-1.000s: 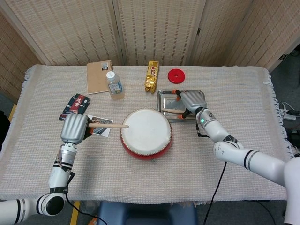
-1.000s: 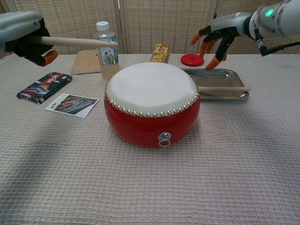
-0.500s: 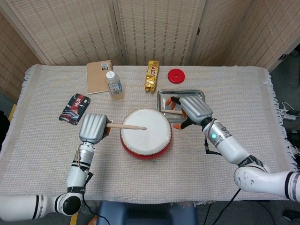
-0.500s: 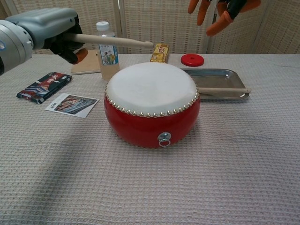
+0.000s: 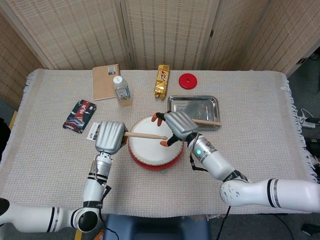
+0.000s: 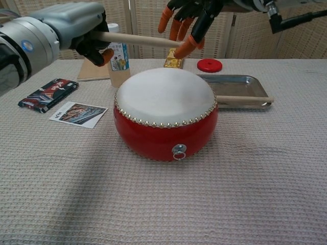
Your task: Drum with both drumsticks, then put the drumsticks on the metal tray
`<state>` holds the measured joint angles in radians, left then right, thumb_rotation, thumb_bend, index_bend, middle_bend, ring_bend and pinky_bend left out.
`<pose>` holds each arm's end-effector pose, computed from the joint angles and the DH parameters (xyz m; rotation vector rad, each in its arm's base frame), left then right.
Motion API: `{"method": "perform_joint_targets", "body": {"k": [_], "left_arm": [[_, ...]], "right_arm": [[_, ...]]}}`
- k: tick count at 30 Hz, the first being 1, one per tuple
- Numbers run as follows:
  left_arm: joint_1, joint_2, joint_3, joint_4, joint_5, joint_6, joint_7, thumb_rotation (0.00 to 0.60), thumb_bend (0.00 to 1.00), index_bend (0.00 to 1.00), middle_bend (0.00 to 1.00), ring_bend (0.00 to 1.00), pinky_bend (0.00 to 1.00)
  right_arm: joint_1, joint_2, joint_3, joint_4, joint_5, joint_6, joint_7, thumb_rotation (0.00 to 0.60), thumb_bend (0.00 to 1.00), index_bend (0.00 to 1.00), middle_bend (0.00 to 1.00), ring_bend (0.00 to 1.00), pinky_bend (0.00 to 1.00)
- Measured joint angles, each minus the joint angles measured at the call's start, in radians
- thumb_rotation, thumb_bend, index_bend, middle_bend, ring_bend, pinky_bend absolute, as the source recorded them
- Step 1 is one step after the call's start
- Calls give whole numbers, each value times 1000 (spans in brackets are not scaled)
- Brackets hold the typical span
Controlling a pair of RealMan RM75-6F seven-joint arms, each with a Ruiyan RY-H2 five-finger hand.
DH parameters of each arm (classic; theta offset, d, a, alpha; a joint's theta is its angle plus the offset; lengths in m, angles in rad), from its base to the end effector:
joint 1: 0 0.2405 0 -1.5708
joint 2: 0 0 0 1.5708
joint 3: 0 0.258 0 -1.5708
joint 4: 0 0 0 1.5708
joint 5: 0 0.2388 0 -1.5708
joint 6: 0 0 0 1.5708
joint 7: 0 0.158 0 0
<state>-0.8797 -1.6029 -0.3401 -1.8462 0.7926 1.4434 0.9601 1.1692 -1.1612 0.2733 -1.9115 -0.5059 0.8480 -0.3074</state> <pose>-0.0295 0.3468 0.0054 -1.5752 -0.7366 -0.9454 0.0022 -0.3836 0.0343 1.9183 -1.2345 1.0352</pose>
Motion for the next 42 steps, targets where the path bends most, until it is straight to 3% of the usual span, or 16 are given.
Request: {"method": "perform_joint_targets", "body": {"k": [5,10,30,42], "left_arm": [[-17,-22,-6,9,-9,14,20,600,524,1000,1000,1000,1000],[-27,-37,-4,16,-14,26,39,600,523,1000,1000,1000,1000],[-41,-73,31,57,39,52,80,600,524,1000,1000,1000,1000],[-34,-72,53,73,60,50,97,600,521,1000,1000,1000,1000]], "right_arm": [[46,-48,2,21,56,29,-36,600,94,356,371,263,483],[83,-97,4,46,102,52,-68,600,131,466,438,305,483],[155,-203,35,98,180,128,-142,600,239,593,594,415,484],[164,-221,38,98,194,154,-182,600,371,711,721,532,501]]}}
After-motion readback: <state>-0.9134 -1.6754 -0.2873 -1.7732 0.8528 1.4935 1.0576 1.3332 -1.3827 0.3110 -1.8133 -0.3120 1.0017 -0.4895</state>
